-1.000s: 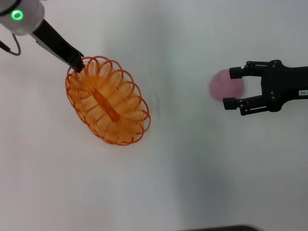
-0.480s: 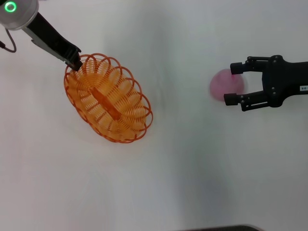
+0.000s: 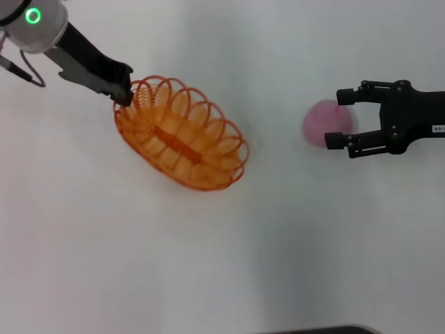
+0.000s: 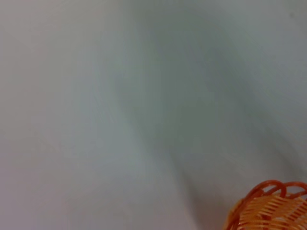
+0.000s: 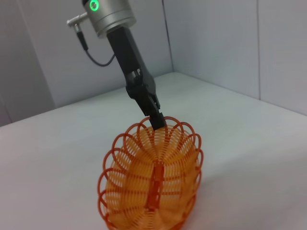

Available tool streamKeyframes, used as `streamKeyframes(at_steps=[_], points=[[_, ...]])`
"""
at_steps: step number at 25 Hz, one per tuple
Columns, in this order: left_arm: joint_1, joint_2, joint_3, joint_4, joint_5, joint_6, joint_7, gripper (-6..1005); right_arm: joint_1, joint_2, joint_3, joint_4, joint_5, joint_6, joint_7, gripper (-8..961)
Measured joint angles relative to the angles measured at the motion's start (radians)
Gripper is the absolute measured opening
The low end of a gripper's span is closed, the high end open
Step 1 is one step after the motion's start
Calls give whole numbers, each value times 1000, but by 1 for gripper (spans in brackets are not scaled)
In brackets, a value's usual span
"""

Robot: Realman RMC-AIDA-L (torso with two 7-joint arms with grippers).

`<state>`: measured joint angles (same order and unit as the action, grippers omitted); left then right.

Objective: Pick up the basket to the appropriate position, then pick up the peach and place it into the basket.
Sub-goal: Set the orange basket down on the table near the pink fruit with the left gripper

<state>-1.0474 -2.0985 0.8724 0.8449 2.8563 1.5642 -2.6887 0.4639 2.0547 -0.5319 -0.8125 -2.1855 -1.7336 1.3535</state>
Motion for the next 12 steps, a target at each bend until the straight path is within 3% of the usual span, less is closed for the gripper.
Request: streamKeyframes(at_steps=[12], points=[[93, -47, -189, -14, -25, -152, -228, 43, 4, -10, 36, 113, 1, 57, -142, 945]])
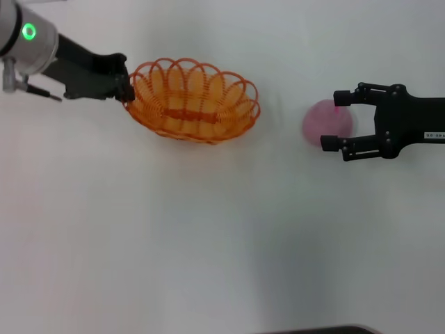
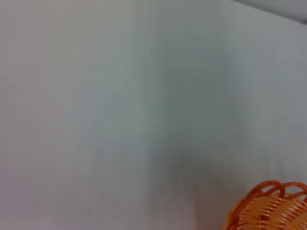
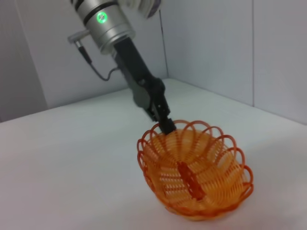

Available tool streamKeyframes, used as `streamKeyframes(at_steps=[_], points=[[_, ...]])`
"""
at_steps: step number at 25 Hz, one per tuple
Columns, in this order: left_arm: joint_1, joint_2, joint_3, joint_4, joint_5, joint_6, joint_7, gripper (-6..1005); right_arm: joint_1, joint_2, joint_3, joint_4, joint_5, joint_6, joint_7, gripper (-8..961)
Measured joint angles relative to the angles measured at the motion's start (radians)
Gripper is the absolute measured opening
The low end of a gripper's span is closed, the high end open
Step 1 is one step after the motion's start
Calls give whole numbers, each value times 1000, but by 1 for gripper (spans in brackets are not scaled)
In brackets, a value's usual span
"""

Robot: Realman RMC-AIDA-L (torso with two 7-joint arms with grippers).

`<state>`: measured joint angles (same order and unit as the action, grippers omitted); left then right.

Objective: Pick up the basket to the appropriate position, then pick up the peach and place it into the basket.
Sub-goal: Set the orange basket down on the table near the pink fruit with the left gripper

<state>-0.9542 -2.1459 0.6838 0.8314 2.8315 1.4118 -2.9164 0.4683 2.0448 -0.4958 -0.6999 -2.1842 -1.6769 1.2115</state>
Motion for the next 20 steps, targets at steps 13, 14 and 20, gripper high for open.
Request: streamKeyframes(at_steps=[13, 14, 20], points=[[190, -22, -63, 30, -159, -49, -60, 54, -5, 1, -3, 14, 0, 7, -47, 945], [194, -23, -61, 34, -161, -50, -61, 56, -5, 1, -3, 14, 0, 6, -47, 945], [204, -22, -34, 44, -190, -58, -61, 61, -5, 6, -5, 14, 0, 0, -47, 946]])
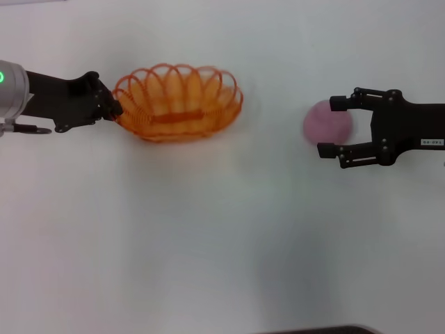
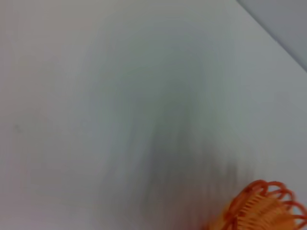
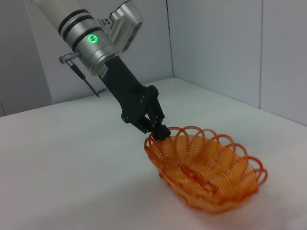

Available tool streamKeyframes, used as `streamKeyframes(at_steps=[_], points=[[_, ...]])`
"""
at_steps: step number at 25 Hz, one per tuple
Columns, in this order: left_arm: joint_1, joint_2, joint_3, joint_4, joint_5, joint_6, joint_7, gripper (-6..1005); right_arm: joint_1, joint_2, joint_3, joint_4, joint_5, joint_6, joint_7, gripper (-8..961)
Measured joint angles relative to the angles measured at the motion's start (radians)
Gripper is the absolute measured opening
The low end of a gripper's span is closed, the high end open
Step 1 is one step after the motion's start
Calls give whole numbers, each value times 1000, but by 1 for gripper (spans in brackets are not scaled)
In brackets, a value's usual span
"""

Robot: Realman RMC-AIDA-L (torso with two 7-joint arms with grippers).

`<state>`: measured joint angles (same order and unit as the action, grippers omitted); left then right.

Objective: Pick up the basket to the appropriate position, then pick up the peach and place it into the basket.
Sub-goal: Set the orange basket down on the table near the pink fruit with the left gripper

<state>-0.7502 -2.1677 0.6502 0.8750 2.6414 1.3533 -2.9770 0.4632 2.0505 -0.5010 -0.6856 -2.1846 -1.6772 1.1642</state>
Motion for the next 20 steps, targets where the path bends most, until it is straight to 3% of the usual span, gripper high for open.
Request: streamKeyframes(at_steps=[3, 8, 20], points=[[7, 4, 26, 10, 3, 1, 0, 62, 0, 3, 0, 0, -2, -2, 1, 945], [36, 9, 33, 42, 5, 11, 3, 177, 2, 6, -1, 0, -4, -4, 8, 945], [75, 18, 32, 90, -8, 28, 35, 589, 8, 8, -1, -1, -4, -5, 31, 946]])
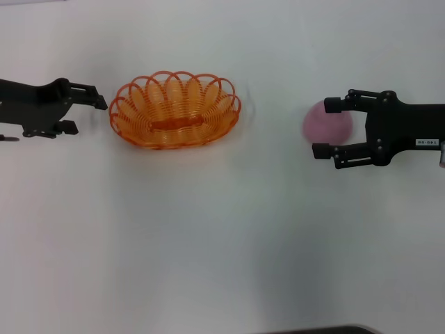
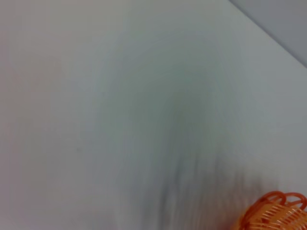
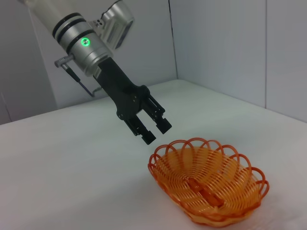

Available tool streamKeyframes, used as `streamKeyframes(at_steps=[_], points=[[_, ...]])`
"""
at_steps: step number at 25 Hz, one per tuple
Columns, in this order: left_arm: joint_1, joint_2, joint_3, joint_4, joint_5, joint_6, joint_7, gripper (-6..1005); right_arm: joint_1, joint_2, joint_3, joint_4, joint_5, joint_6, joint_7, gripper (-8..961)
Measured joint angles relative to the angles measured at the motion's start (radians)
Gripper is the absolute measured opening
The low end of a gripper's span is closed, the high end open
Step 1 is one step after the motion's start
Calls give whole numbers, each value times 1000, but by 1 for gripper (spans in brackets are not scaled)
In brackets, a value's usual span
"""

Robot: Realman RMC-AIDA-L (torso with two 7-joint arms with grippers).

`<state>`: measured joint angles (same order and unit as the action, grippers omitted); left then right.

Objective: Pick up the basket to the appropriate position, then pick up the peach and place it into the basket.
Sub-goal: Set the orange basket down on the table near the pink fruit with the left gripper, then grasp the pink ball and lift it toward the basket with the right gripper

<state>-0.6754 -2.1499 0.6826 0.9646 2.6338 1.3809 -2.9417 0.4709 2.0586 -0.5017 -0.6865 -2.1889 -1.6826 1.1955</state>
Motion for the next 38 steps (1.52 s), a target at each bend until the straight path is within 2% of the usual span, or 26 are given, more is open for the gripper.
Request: streamKeyframes(at_steps=[7, 16, 24, 32, 35, 38], points=[[0, -1, 0, 29, 0, 14, 17, 752, 1, 2, 0, -1, 2, 5, 6, 946], [10, -6, -1, 77, -64, 52, 193, 752, 2, 3, 7, -1, 4, 9, 27, 946], [36, 2, 0, 106, -130, 121, 529, 751, 2, 3, 12, -3, 6, 18, 100, 946], [69, -9, 3, 151, -145, 249, 892, 746, 4, -3, 39, -2, 6, 20, 170, 945], [88, -9, 25, 169, -146, 318, 1046, 744, 6, -7, 49, -2, 6, 20, 204, 945], [117, -12, 68, 198, -151, 335, 1124, 742, 6, -10, 59, -2, 6, 19, 235, 946]])
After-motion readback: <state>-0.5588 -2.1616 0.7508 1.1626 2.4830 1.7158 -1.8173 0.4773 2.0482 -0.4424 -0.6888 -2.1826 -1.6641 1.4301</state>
